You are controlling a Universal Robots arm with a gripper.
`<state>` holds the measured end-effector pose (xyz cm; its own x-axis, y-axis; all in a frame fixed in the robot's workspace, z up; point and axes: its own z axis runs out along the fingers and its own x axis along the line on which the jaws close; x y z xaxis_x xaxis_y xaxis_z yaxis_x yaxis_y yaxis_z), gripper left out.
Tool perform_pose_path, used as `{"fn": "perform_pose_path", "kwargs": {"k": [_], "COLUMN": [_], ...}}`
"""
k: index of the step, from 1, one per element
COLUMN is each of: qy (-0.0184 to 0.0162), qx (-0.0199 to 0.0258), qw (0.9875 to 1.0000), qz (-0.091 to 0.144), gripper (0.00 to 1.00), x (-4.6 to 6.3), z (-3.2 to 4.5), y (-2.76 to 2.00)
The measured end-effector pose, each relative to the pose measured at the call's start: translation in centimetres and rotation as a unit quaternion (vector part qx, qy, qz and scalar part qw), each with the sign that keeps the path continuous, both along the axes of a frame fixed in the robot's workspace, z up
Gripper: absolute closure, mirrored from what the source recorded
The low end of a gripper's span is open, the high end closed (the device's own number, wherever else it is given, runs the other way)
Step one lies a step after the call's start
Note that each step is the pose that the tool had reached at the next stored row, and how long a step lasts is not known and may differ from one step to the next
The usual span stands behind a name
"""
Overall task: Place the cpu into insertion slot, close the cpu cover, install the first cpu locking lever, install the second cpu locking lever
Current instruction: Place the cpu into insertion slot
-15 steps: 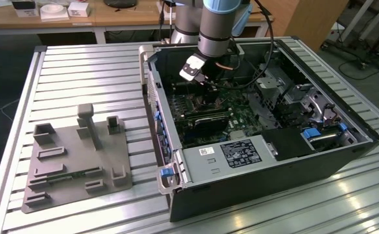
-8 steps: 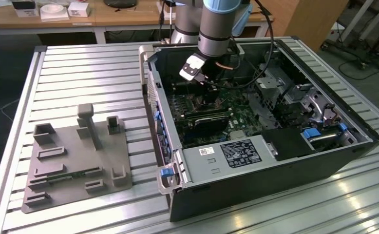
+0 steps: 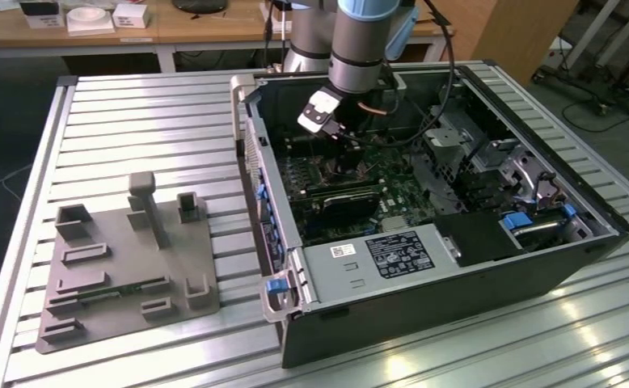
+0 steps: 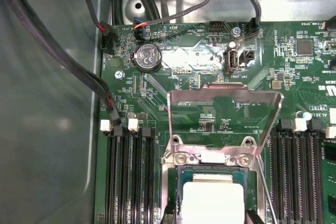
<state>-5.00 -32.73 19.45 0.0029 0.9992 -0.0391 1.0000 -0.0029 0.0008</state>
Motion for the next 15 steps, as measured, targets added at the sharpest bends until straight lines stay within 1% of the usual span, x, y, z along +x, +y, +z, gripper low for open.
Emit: {"fn": "perform_pose_path", "kwargs": {"k": [6, 15], "qy": [0.0000, 0.0000], "qx": [0.0001, 0.0000], "qw": [1.0000, 1.0000], "qz": [0.000, 0.000], "gripper": [0.38, 0.38], "x": [0.00, 0.00], "z": [0.49, 0.27], "y": [0.00, 0.00]}}
